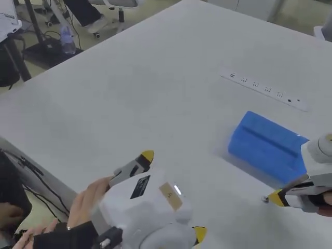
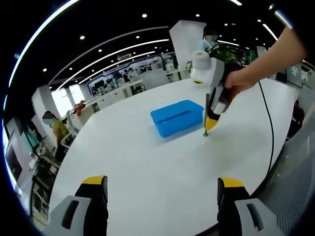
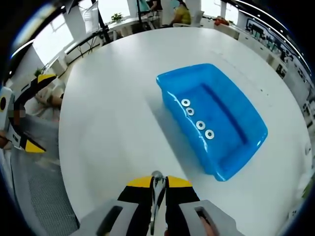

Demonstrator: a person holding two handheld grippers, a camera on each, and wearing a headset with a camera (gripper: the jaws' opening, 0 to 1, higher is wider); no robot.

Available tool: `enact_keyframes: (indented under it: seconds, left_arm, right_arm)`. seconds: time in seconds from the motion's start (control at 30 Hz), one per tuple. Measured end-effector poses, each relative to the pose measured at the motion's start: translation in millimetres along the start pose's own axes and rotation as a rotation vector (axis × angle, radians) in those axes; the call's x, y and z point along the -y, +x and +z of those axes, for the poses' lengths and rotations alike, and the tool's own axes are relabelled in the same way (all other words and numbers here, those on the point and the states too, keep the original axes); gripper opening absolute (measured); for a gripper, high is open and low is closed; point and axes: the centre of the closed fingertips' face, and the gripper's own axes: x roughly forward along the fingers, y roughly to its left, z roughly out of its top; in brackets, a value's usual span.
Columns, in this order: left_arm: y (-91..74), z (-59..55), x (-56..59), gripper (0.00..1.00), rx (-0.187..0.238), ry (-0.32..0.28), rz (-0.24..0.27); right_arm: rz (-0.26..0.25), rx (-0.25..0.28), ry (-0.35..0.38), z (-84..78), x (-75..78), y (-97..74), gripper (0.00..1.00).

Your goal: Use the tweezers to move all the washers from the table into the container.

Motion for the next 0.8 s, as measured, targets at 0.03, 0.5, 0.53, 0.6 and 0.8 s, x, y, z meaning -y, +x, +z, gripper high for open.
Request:
enact_keyframes:
  seconds: [0.03, 0.5, 0.53, 0.6, 0.8]
  left_arm:
    - [0.1, -0.2, 0.2, 0.95, -0.001, 0.001, 0.0]
    - [-0.4, -0.7, 0.3, 0.95, -0.005, 0.004, 0.0]
    - [-0.3, -0.8, 0.2, 0.95, -0.005, 0.003, 0.0]
    - [-0.3, -1.1, 0.1, 0.94, -0.007, 0.004, 0.0]
    - [-0.4, -1.1, -0.2, 0.94, -0.006, 0.007, 0.003]
  right_arm:
    - [-0.003, 0.0, 0.0, 0.3, -3.1, -1.0, 0.05]
    - [-0.016, 0.009, -0.006, 10.9, -5.9, -19.3, 0.04]
    - [-0.017, 0.013, -0.006, 12.9, -6.7, -22.1, 0.04]
    - [-0.023, 0.031, -0.011, 18.6, -5.7, -28.9, 0.04]
    - [-0.055, 0.091, -0.012, 36.6, 4.5, -48.9, 0.04]
